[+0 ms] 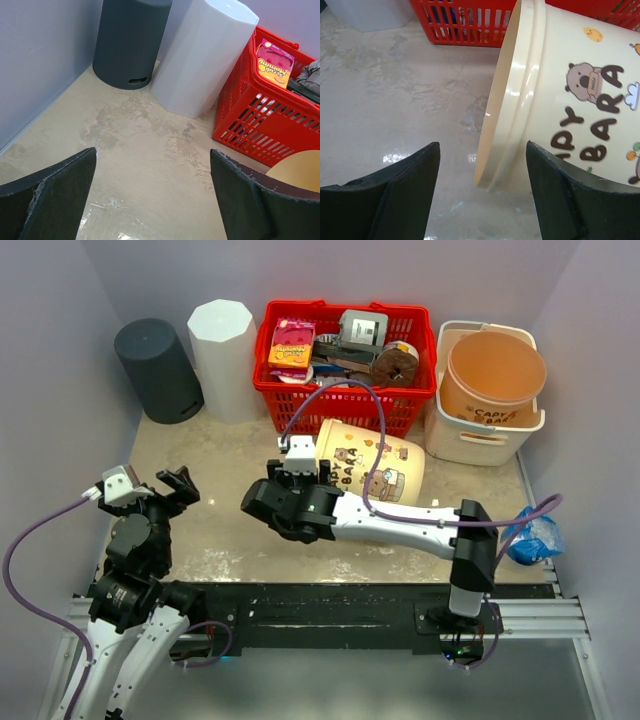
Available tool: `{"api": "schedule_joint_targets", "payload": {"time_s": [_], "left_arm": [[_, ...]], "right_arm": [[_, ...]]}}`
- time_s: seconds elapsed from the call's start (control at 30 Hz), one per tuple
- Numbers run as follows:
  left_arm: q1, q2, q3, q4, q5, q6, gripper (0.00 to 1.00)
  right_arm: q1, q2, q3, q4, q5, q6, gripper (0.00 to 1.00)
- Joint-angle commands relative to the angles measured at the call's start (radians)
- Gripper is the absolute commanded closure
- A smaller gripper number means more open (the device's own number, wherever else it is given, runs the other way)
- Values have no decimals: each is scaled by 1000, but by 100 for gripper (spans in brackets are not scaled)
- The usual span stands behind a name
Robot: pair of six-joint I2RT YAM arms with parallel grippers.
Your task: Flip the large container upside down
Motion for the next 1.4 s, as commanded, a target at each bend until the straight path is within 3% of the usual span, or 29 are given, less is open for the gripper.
{"api": "schedule_joint_targets", "payload": {"time_s": [0.0, 0.23, 0.4, 0.57, 0.9, 1.17, 1.37], "left_arm": [[7, 9, -9, 51, 10, 13, 0], [7, 9, -10, 59, 24, 22, 0], [7, 14, -12, 65, 39, 28, 0], [7, 20, -10, 68, 51, 28, 1], [7, 22, -14, 72, 62, 38, 0], [7, 23, -15, 78, 74, 42, 1], [7, 25, -17, 85, 80, 47, 1]], "right_arm": [[-47, 105, 153, -229, 32, 252, 29], [-57, 160, 193, -280, 55, 307, 41], [-99, 156, 189, -356, 70, 392, 38], [-120, 136, 189, -304, 72, 378, 34], [-137, 218, 341, -351, 86, 415, 30], [-183, 317, 440, -553, 107, 596, 36], [-208, 335, 453, -604, 115, 686, 41]]}}
